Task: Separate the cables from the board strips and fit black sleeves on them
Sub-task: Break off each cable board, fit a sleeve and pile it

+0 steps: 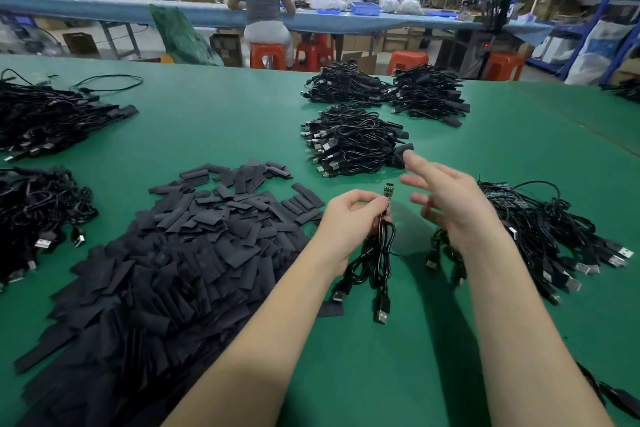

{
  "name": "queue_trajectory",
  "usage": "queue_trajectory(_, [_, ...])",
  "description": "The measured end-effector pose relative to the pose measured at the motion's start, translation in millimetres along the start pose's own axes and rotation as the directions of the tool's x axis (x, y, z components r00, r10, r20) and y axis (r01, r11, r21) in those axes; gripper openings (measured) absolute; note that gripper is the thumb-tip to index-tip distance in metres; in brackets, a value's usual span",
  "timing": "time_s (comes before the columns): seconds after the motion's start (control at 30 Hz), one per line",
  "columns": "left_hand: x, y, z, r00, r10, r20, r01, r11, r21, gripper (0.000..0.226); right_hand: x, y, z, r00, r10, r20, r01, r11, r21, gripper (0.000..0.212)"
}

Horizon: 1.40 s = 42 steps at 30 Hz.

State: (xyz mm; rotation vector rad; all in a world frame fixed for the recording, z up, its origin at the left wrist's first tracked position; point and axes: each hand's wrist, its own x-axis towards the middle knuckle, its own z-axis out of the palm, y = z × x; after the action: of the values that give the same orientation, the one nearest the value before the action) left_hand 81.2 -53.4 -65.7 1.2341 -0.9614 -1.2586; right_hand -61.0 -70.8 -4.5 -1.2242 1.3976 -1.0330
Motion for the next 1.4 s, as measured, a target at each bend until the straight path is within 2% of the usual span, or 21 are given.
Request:
queue_trajectory(0.07, [1, 0, 2, 0.999, -0.033, -0.017, 0.033, 0.999, -0.020, 0.006, 5, -14, 12, 0.987, -0.160, -0.006, 0.156, 0.973, -0.167, 0.023])
queue_trajectory(0.13, [2, 0, 1, 0.998, -0.068, -0.005, 0.067, 0.996, -0.067, 0.010, 18, -28, 37, 0.959, -0.270, 0.091, 0.283, 0.866, -0.412, 0.013])
queue_trajectory(0.2, [3, 1, -1, 0.994, -0.110, 0.000, 0.109, 0.987, -0.117, 0.009, 35, -41, 66, 0.951, -0.225, 0.210, 0.308, 0.691, -0.654, 0.009])
queue_trajectory(0.27, [3, 3, -2, 0.988, -0.154, 0.007, 0.153, 0.975, -0.164, 0.009, 49, -47, 92, 0.951, -0.079, 0.298, 0.291, 0.549, -0.783, 0.016])
queue_trajectory(0.33, [3, 4, -4, 0.985, -0.170, 0.029, 0.172, 0.962, -0.213, 0.014, 56, -45, 111, 0.939, 0.039, 0.343, 0.285, 0.471, -0.835, 0.034])
queue_trajectory(0.4, [4, 3, -5, 0.985, -0.169, 0.032, 0.172, 0.954, -0.244, 0.014, 62, -41, 122, 0.934, 0.059, 0.352, 0.300, 0.405, -0.864, 0.048])
queue_trajectory(0.47, [4, 3, -5, 0.984, -0.174, 0.032, 0.177, 0.953, -0.245, 0.017, 64, -40, 128, 0.938, 0.070, 0.339, 0.289, 0.379, -0.879, 0.043])
queue_trajectory(0.53, [4, 3, -5, 0.984, -0.171, 0.044, 0.177, 0.951, -0.252, 0.018, 64, -42, 130, 0.934, 0.124, 0.336, 0.273, 0.361, -0.892, 0.029])
queue_trajectory(0.6, [4, 3, -5, 0.983, -0.175, 0.053, 0.183, 0.950, -0.253, 0.014, 63, -43, 128, 0.923, 0.190, 0.334, 0.235, 0.409, -0.882, 0.018])
queue_trajectory(0.7, [6, 4, -5, 0.978, -0.204, 0.036, 0.206, 0.942, -0.263, 0.025, 65, -47, 115, 0.933, 0.167, 0.320, 0.185, 0.540, -0.821, 0.009])
queue_trajectory(0.83, [8, 4, -6, 0.977, -0.206, 0.046, 0.210, 0.929, -0.306, 0.005, 70, -50, 80, 0.980, 0.021, 0.198, 0.106, 0.789, -0.606, 0.018])
queue_trajectory(0.9, [7, 5, -6, 0.979, -0.199, 0.050, 0.205, 0.933, -0.297, 0.005, 69, -45, 57, 0.984, -0.007, 0.178, 0.078, 0.915, -0.396, 0.008])
queue_trajectory(0.97, [7, 5, -7, 0.979, -0.195, 0.058, 0.203, 0.931, -0.304, 0.006, 61, -33, 36, 0.986, -0.014, 0.167, 0.032, 0.994, -0.103, 0.018])
queue_trajectory(1.03, [5, 8, -8, 0.980, -0.189, 0.067, 0.201, 0.932, -0.302, 0.007, 50, -16, 18, 0.988, -0.035, 0.153, 0.012, 0.989, 0.150, 0.027])
queue_trajectory(1.13, [3, 12, -13, 0.980, -0.174, 0.100, 0.195, 0.944, -0.265, 0.005, 28, 7, 2, 0.986, -0.082, 0.149, 0.012, 0.909, 0.418, 0.031])
queue_trajectory(1.27, [-1, 21, -18, 0.968, -0.189, 0.165, 0.231, 0.927, -0.296, 0.006, 10, 29, 1, 0.989, -0.092, 0.119, 0.003, 0.803, 0.596, 0.032])
queue_trajectory(1.4, [-3, 23, -20, 0.958, -0.213, 0.194, 0.263, 0.921, -0.288, 0.003, 6, 33, 2, 0.990, -0.081, 0.115, -0.022, 0.719, 0.695, 0.029])
